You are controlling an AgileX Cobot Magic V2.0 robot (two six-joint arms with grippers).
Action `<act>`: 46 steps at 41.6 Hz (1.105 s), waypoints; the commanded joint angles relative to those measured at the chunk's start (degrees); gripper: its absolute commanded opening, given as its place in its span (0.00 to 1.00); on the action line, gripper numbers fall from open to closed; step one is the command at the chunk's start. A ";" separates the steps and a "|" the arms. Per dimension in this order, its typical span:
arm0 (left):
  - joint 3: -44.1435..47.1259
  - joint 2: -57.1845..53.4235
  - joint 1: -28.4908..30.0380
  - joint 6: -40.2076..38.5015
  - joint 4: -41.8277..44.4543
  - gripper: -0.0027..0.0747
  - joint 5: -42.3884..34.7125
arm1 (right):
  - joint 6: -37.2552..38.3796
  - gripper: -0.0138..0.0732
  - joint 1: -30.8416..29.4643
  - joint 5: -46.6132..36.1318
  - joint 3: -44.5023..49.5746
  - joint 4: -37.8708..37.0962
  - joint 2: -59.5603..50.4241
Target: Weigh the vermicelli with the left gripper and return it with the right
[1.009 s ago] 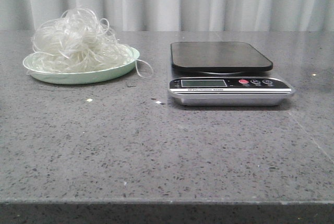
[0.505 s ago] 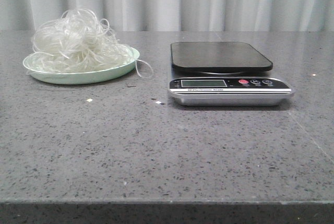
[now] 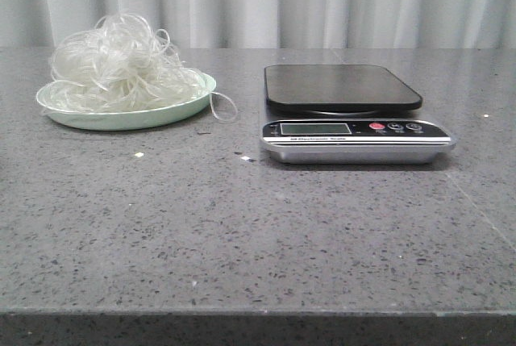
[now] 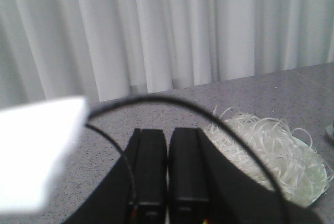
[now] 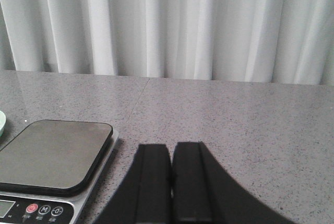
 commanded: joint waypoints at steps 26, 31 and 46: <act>-1.54 0.10 0.21 -0.59 -0.68 0.21 -4.91 | -0.22 0.33 -0.48 -4.47 -1.54 0.09 0.31; -1.54 0.10 0.21 -0.59 -0.68 0.21 -4.81 | -0.22 0.33 -0.48 -4.48 -1.54 0.09 0.31; -1.12 -3.30 3.03 -0.59 2.79 0.21 -0.67 | -0.22 0.33 -0.48 -4.48 -1.54 0.09 0.31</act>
